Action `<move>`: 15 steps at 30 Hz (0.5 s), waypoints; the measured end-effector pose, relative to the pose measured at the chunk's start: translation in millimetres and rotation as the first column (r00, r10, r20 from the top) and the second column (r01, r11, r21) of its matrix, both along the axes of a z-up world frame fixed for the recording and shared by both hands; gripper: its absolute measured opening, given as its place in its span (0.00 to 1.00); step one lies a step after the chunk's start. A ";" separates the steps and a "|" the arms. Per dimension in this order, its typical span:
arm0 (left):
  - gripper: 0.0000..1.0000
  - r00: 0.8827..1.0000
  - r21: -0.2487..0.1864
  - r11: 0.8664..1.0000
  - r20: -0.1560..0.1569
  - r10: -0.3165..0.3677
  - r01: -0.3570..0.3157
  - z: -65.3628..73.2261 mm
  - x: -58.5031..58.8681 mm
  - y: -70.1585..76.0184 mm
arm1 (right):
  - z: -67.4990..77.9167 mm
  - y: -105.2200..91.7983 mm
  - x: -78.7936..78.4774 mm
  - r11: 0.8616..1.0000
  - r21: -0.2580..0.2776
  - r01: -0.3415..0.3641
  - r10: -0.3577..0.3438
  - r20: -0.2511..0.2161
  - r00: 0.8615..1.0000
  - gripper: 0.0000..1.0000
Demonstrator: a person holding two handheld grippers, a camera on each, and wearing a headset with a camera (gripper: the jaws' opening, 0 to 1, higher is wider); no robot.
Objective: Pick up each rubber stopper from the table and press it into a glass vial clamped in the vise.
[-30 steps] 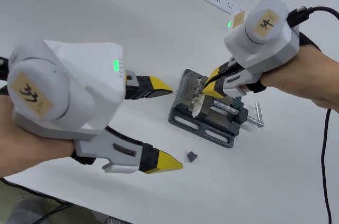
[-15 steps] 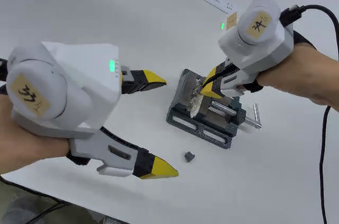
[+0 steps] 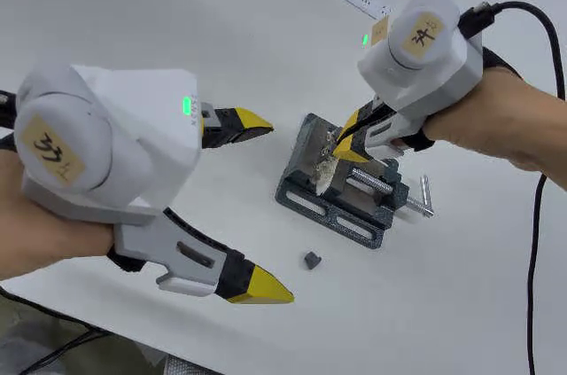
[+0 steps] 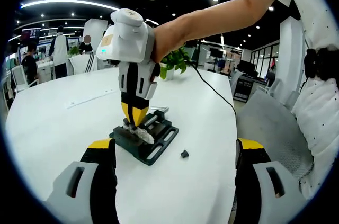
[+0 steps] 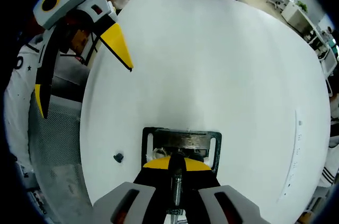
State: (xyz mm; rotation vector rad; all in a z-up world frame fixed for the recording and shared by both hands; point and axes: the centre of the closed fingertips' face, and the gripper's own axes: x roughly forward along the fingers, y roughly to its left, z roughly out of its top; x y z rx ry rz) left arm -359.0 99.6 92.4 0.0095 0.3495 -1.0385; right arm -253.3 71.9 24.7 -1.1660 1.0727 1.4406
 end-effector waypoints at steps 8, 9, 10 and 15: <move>0.92 1.000 -0.009 1.000 0.006 0.009 -0.009 3.5 1.2 0.5 | -0.7 -0.4 0.4 1.000 0.006 0.001 -0.001 0.004 1.000 0.02; 0.92 1.000 -0.010 1.000 0.007 0.010 -0.010 3.6 1.3 0.5 | -0.8 -0.5 0.5 1.000 0.010 0.004 -0.004 0.005 1.000 0.02; 0.92 1.000 -0.011 1.000 0.007 0.011 -0.010 3.7 1.4 0.4 | -0.8 -1.3 -0.1 1.000 0.016 0.004 -0.004 0.009 1.000 0.02; 0.92 1.000 -0.006 1.000 0.003 0.008 -0.008 1.3 0.6 0.2 | -1.1 -0.8 -0.9 1.000 0.027 0.009 -0.010 0.012 1.000 0.02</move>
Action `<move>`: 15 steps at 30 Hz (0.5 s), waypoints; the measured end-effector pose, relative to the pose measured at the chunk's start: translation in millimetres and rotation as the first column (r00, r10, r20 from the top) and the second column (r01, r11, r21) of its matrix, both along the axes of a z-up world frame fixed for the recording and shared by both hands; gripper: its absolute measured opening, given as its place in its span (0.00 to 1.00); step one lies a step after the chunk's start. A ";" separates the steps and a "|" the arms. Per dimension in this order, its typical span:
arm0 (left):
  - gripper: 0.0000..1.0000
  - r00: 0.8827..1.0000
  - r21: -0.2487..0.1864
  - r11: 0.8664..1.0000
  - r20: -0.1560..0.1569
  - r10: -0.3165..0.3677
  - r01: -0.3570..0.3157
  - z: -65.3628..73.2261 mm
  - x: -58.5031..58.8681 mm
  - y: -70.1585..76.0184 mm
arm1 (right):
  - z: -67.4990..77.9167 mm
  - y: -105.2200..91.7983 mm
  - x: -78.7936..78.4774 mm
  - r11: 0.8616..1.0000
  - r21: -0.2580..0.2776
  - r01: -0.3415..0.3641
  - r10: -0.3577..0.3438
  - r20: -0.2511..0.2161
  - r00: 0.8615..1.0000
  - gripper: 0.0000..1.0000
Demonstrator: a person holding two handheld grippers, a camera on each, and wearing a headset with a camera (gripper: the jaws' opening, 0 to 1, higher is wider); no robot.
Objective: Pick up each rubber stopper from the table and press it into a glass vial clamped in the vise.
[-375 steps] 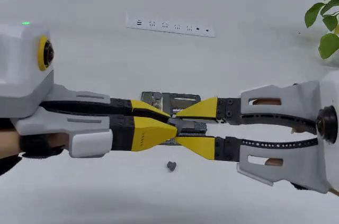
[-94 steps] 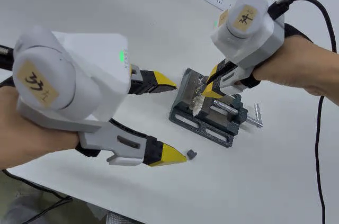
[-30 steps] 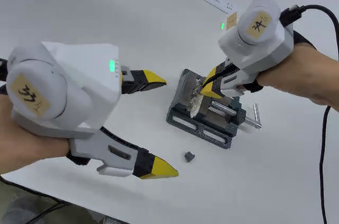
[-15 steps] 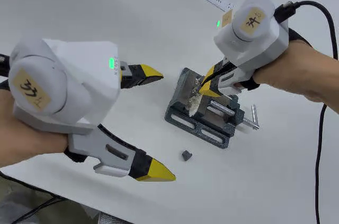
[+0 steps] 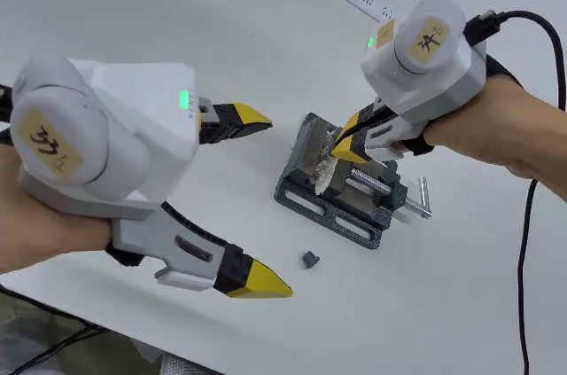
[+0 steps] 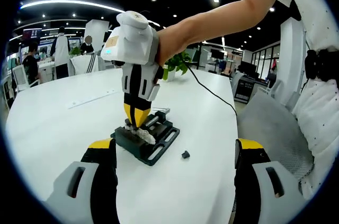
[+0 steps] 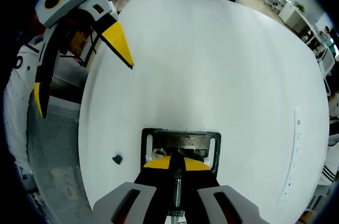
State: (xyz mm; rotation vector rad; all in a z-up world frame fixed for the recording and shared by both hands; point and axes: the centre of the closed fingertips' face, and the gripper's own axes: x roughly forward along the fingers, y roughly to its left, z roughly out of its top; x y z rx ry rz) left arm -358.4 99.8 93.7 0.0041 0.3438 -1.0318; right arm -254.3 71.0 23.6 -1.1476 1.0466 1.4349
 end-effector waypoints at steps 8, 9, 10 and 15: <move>0.93 1.000 -0.001 1.000 -0.002 -0.004 0.004 -1.5 0.7 -0.9 | -1.1 0.9 -0.1 1.000 -0.013 -0.004 0.004 -0.012 1.000 0.01; 0.93 1.000 -0.001 1.000 -0.003 -0.005 0.005 -1.9 0.8 -1.0 | -0.9 1.1 -0.5 1.000 -0.014 -0.005 0.005 -0.012 1.000 0.01; 0.93 1.000 0.000 1.000 -0.003 -0.005 0.005 -2.2 1.2 -0.8 | -0.8 1.2 -0.9 1.000 -0.014 -0.005 0.005 -0.012 1.000 0.01; 0.93 1.000 -0.003 1.000 -0.001 -0.004 0.004 -0.8 2.0 -1.0 | -1.5 1.1 -0.7 1.000 -0.020 -0.014 0.014 -0.008 1.000 0.01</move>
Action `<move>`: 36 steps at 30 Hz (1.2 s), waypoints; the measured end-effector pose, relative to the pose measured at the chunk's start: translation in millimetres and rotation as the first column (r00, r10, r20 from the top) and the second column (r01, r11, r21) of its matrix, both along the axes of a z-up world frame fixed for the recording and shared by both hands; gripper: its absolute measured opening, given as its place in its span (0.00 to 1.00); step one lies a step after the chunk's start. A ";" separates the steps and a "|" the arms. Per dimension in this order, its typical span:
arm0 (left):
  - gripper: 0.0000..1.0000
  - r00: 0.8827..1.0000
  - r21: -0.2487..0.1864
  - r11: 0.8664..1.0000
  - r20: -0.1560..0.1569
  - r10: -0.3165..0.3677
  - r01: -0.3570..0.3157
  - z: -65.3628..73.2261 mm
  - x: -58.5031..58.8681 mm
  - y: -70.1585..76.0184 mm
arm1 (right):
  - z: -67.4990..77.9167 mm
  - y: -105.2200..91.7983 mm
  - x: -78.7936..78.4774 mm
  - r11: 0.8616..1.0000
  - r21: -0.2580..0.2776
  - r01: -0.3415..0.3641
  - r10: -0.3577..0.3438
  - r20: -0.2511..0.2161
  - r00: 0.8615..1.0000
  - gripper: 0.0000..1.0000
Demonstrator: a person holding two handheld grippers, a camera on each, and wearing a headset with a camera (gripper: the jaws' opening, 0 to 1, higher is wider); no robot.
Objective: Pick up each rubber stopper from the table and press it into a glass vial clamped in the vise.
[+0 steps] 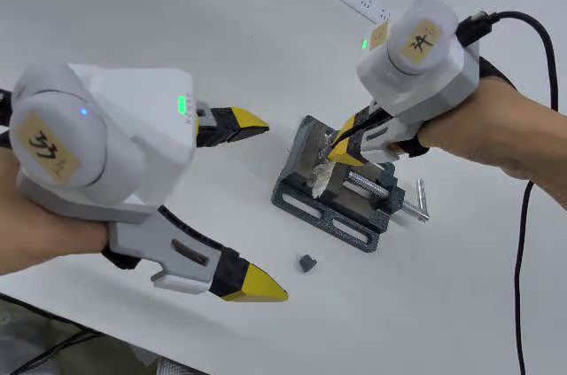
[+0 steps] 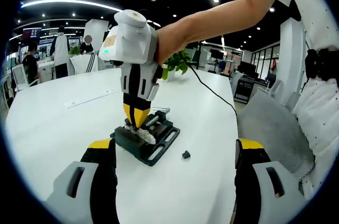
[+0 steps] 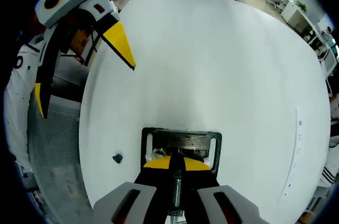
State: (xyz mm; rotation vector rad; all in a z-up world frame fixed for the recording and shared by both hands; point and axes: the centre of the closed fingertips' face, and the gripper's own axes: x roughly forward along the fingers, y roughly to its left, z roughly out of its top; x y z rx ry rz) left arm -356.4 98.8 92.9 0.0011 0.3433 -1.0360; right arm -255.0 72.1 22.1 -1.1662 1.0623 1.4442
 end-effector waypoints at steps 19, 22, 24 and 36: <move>0.91 1.000 -0.002 1.000 0.003 0.008 -0.008 1.8 0.4 1.5 | -2.6 1.1 1.1 1.000 -0.015 -0.027 0.028 0.012 1.000 0.01; 0.91 1.000 0.000 1.000 0.005 0.002 -0.002 3.9 -1.3 0.1 | -1.3 1.2 0.7 1.000 -0.008 -0.018 0.018 0.007 1.000 0.01; 0.90 1.000 0.005 1.000 0.004 -0.001 0.001 3.8 -2.5 0.3 | -1.2 1.1 0.2 1.000 -0.004 -0.022 0.022 0.008 1.000 0.01; 0.91 1.000 0.025 1.000 -0.007 0.018 -0.018 1.9 -7.0 8.5 | 0.1 -0.1 3.4 0.999 0.042 0.015 -0.015 0.016 1.000 0.02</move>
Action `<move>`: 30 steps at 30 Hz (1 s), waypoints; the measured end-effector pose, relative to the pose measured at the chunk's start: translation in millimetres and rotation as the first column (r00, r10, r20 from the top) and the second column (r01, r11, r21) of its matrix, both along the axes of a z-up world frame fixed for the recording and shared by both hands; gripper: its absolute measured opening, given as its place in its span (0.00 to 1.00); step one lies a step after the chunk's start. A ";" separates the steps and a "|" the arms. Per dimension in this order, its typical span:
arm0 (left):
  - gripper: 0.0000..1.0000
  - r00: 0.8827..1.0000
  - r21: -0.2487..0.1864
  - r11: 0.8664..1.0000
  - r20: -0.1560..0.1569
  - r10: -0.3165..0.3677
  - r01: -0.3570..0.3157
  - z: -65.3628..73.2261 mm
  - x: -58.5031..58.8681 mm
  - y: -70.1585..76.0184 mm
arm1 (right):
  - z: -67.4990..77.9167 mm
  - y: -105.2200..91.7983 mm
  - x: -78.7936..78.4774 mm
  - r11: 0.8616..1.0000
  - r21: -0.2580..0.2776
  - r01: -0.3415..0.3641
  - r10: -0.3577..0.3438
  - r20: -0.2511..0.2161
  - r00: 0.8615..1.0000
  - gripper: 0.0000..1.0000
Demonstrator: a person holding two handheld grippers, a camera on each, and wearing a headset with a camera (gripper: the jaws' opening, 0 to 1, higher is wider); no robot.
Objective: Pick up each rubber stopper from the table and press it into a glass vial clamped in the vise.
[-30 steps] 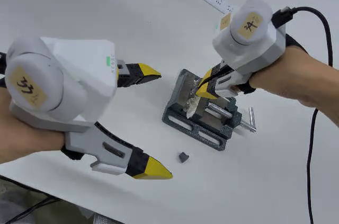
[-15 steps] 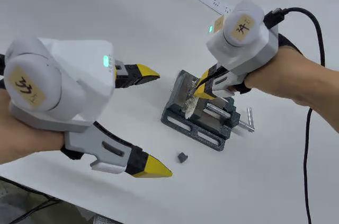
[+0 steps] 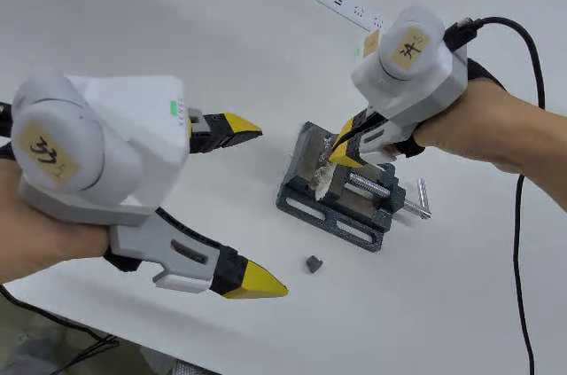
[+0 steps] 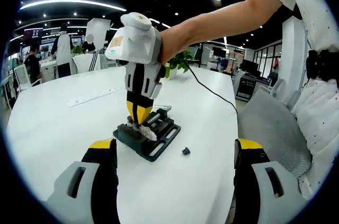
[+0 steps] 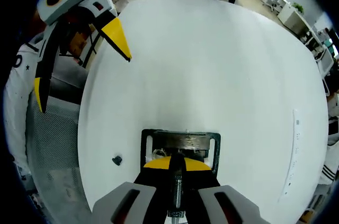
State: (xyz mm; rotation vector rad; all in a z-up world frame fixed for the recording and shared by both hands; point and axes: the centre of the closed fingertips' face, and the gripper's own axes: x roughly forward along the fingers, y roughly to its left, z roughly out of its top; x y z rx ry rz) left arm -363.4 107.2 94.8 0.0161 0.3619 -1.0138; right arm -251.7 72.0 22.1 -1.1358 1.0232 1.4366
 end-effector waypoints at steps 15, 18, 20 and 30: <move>0.90 1.000 0.016 1.000 -0.006 0.000 0.000 -0.6 -2.9 3.4 | 1.5 0.9 -1.3 0.998 0.054 0.036 -0.037 0.004 0.999 0.02; 0.90 1.000 0.018 1.000 -0.007 -0.001 0.001 -0.4 -4.0 3.8 | 2.4 0.7 -1.5 0.997 0.061 0.037 -0.037 0.007 0.999 0.02; 0.90 1.000 0.020 1.000 -0.008 -0.001 0.001 -0.6 -4.4 4.4 | 2.6 0.8 -0.7 0.997 0.067 0.041 -0.041 0.007 0.999 0.02; 0.90 1.000 0.032 0.999 -0.016 -0.003 0.003 -1.6 -5.8 5.8 | 8.7 -5.0 -3.2 0.993 0.099 0.068 -0.069 0.010 0.998 0.06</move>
